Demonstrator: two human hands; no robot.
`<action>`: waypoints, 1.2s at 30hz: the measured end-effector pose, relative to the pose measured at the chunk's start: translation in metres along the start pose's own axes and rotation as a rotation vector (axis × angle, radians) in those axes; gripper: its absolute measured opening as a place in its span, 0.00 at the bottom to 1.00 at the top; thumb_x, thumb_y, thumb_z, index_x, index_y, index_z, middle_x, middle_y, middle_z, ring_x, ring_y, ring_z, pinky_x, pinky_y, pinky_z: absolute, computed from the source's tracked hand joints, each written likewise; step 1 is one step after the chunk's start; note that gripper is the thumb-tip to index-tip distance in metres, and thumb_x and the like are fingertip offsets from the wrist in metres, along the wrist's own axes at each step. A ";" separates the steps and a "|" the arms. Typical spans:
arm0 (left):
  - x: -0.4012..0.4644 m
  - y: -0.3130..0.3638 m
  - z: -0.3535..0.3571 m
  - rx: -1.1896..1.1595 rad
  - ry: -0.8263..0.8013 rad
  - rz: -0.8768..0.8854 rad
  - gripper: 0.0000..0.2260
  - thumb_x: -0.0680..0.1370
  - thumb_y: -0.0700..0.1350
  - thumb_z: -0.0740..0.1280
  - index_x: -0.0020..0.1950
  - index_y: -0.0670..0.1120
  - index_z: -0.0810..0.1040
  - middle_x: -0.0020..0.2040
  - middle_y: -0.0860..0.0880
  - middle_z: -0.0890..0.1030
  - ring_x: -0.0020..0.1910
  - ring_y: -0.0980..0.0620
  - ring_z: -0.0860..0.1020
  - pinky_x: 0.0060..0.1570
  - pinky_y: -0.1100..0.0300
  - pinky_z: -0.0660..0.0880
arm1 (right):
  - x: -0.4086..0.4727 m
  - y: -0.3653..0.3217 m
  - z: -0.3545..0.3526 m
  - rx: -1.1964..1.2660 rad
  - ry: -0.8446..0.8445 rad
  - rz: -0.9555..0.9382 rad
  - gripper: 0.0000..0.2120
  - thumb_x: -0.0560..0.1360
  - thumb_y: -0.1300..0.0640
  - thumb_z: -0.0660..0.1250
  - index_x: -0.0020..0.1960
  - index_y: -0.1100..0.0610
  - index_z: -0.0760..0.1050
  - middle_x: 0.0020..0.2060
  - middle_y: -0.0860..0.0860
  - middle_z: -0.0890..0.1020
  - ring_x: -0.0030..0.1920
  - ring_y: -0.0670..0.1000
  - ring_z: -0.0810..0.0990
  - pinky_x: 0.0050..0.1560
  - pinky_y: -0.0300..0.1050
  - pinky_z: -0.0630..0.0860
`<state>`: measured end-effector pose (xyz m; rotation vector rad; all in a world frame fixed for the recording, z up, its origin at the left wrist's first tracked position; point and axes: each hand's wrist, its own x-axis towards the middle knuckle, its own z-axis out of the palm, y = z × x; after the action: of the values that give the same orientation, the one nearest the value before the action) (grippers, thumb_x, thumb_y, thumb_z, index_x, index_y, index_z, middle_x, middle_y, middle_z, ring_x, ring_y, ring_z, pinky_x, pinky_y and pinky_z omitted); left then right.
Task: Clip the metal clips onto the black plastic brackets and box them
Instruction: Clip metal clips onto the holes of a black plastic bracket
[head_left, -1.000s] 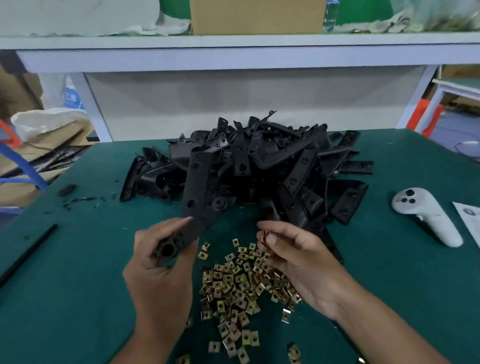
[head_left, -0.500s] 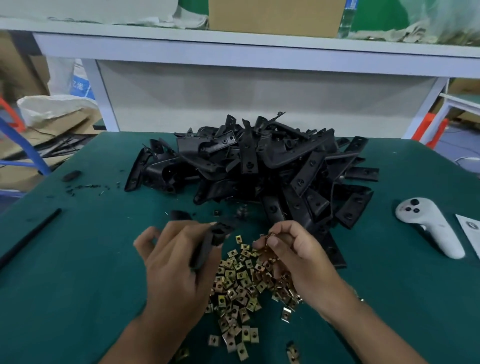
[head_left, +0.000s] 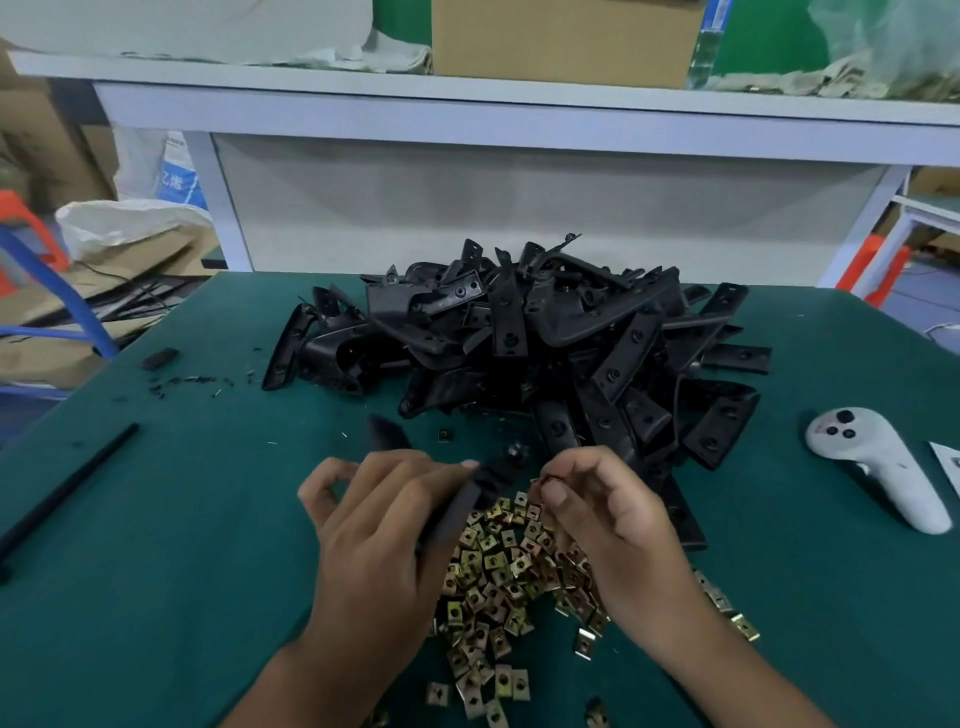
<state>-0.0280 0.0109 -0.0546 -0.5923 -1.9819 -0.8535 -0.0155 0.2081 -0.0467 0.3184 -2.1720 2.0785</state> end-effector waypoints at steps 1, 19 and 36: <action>0.000 -0.001 0.000 -0.007 -0.016 0.026 0.09 0.86 0.55 0.58 0.56 0.53 0.76 0.52 0.61 0.78 0.55 0.61 0.76 0.57 0.48 0.64 | 0.000 -0.003 0.001 0.118 -0.018 0.053 0.03 0.78 0.50 0.69 0.49 0.47 0.80 0.42 0.49 0.83 0.41 0.47 0.80 0.41 0.40 0.76; 0.005 0.019 0.002 0.156 -0.181 0.033 0.11 0.79 0.56 0.67 0.52 0.51 0.82 0.45 0.59 0.85 0.45 0.60 0.82 0.60 0.59 0.67 | 0.000 -0.010 0.004 0.176 0.113 0.129 0.08 0.71 0.43 0.71 0.46 0.45 0.80 0.35 0.43 0.78 0.36 0.43 0.76 0.39 0.35 0.74; 0.016 0.022 -0.008 -0.814 -0.738 -0.780 0.16 0.68 0.61 0.79 0.52 0.58 0.83 0.49 0.52 0.87 0.48 0.53 0.85 0.47 0.62 0.80 | -0.002 -0.025 0.002 0.137 0.039 0.119 0.07 0.70 0.50 0.72 0.47 0.48 0.85 0.40 0.52 0.87 0.41 0.47 0.85 0.41 0.34 0.78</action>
<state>-0.0170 0.0199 -0.0307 -0.6251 -2.5272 -2.2358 -0.0075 0.2049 -0.0232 0.1629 -2.0788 2.2821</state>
